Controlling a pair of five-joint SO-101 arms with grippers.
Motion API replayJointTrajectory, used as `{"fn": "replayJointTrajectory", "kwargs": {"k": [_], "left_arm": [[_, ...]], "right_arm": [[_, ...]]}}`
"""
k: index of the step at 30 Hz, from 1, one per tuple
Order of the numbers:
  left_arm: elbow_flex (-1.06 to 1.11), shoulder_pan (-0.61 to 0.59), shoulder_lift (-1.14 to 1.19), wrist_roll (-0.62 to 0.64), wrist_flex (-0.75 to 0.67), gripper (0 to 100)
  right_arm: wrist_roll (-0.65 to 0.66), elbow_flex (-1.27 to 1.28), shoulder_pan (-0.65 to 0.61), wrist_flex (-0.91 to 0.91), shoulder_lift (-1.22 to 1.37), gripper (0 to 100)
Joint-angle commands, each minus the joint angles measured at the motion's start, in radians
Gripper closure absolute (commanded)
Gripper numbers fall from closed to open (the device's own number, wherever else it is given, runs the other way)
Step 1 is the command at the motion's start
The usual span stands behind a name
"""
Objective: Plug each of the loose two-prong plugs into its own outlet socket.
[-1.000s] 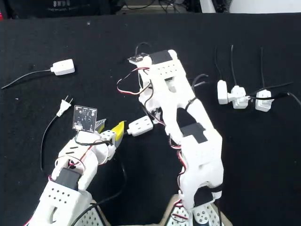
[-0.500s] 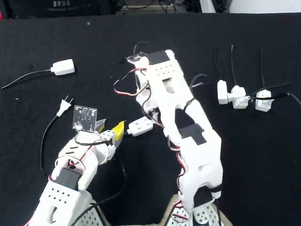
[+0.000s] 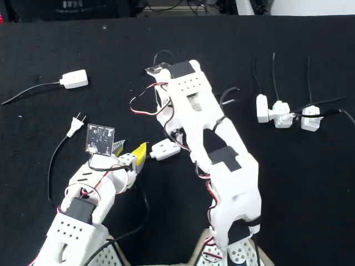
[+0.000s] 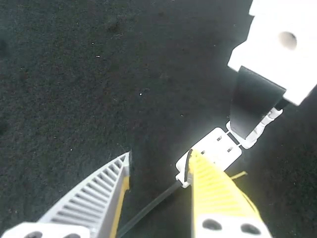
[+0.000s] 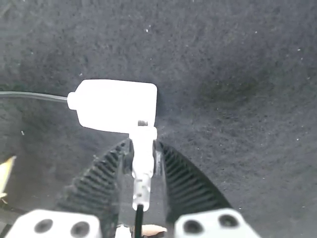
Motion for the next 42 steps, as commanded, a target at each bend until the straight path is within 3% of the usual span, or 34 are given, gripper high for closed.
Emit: {"fn": "replayJointTrajectory", "kwargs": {"k": [1, 33, 42], "left_arm": [[-0.025, 0.002, -0.014, -0.002, -0.025, 81], [-0.025, 0.002, -0.014, -0.002, -0.025, 81], [-0.038, -0.056, -0.014, 0.005, -0.023, 81]], "right_arm": [[-0.008, -0.068, -0.008, 0.025, 0.021, 98.8], [-0.009, -0.117, -0.011, -0.006, 0.145, 98.2], [0.028, -0.156, -0.089, 0.031, 0.008, 76.3]]}}
